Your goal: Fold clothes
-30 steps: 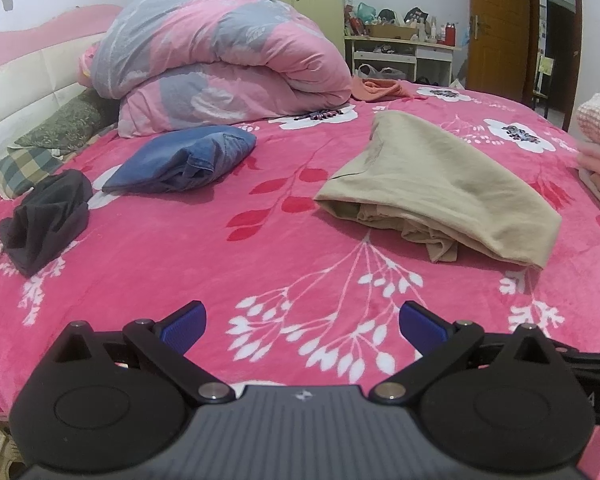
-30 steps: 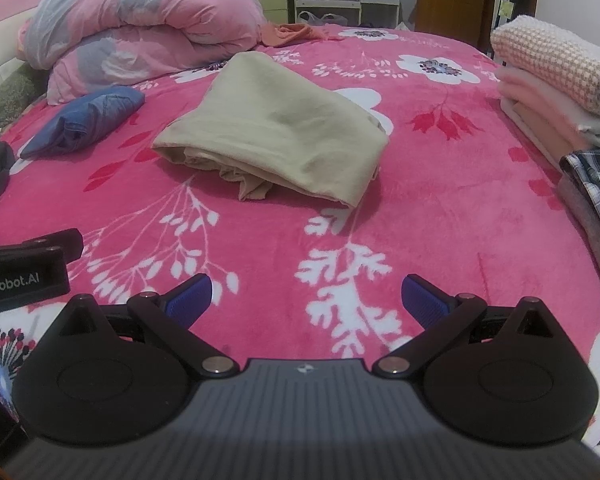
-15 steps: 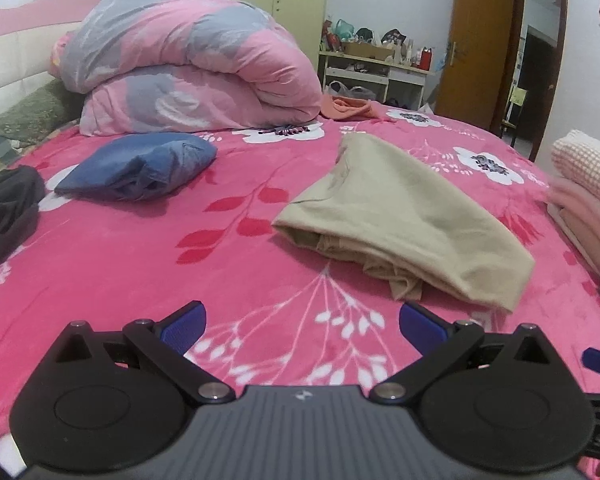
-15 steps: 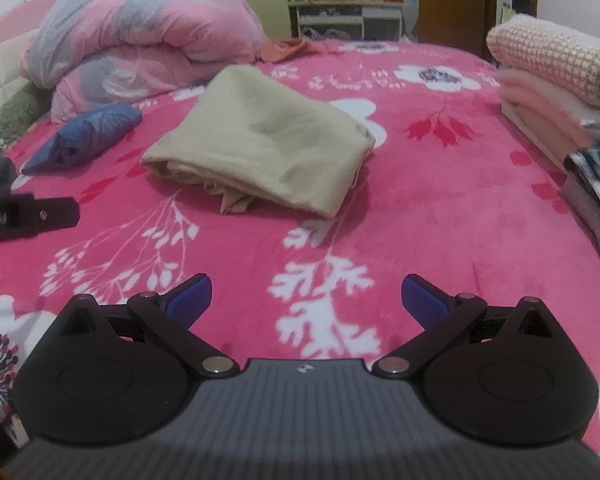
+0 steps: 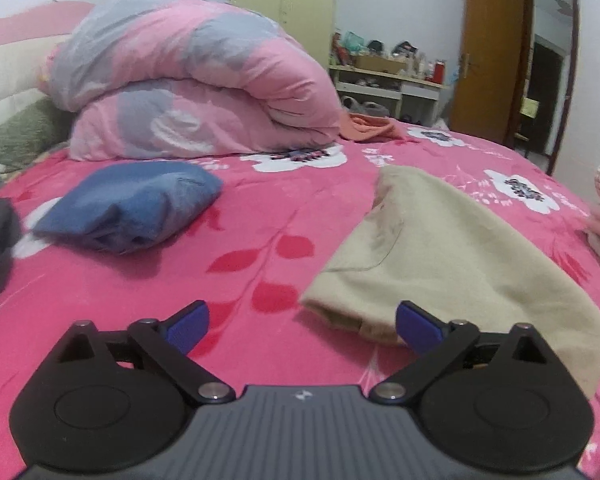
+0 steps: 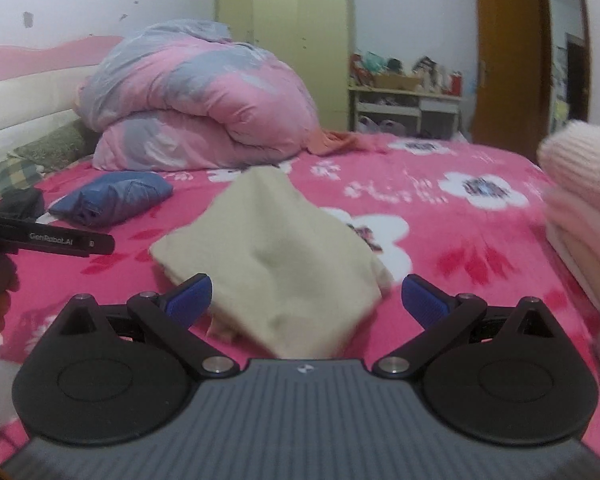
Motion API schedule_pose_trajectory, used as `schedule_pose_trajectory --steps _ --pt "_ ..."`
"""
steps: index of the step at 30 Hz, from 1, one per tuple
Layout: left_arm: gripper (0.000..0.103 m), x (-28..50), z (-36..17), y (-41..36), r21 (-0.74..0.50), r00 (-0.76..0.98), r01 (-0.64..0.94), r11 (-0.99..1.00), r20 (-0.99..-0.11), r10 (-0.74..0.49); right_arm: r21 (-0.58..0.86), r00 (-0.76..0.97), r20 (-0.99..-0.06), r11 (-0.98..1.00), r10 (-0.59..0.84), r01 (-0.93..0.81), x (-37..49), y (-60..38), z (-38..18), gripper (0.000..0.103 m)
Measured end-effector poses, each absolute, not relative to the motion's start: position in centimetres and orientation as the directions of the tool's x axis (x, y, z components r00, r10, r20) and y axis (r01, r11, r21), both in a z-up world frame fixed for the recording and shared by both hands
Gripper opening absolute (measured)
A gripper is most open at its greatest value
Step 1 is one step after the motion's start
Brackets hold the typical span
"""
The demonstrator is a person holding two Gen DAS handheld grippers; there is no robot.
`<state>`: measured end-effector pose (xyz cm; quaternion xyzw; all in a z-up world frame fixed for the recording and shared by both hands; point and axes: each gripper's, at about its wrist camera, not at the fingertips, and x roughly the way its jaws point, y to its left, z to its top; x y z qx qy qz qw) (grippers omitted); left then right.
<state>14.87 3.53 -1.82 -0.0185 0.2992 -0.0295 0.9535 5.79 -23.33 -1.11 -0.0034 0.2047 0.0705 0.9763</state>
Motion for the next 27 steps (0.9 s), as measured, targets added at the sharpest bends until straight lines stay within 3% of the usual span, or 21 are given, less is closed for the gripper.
schedule_pose_trajectory --steps 6,15,19,21,23,27 --pt "0.07 19.0 -2.9 1.6 -0.096 0.789 0.127 0.987 -0.594 -0.159 0.155 0.887 -0.42 0.978 0.192 -0.138 12.9 -25.6 -0.9 0.102" --pt "0.058 23.2 -5.8 -1.2 -0.131 0.721 0.191 0.973 -0.654 -0.229 0.347 0.781 -0.473 0.901 0.408 -0.26 27.5 -25.7 0.0 0.102" --pt "0.058 23.8 -6.6 -2.0 -0.119 0.697 0.205 0.971 -0.679 -0.231 0.49 0.696 -0.56 0.858 0.448 -0.158 34.7 -25.3 -2.9 0.102" --pt "0.057 23.6 -6.7 -2.3 -0.1 0.69 0.206 0.973 -0.691 -0.217 0.59 0.575 -0.644 0.806 0.504 -0.045 37.0 -24.8 -6.7 0.102" --pt "0.057 23.3 -6.9 -2.5 -0.08 0.682 0.208 0.975 -0.702 -0.203 0.615 0.575 -0.627 0.787 0.525 -0.048 35.7 -24.0 -8.5 0.102" --pt "0.04 21.8 -6.4 -2.8 -0.061 0.675 0.232 0.971 -0.709 -0.205 0.685 0.591 -0.556 0.725 0.585 -0.072 32.3 -23.9 -9.0 0.1"
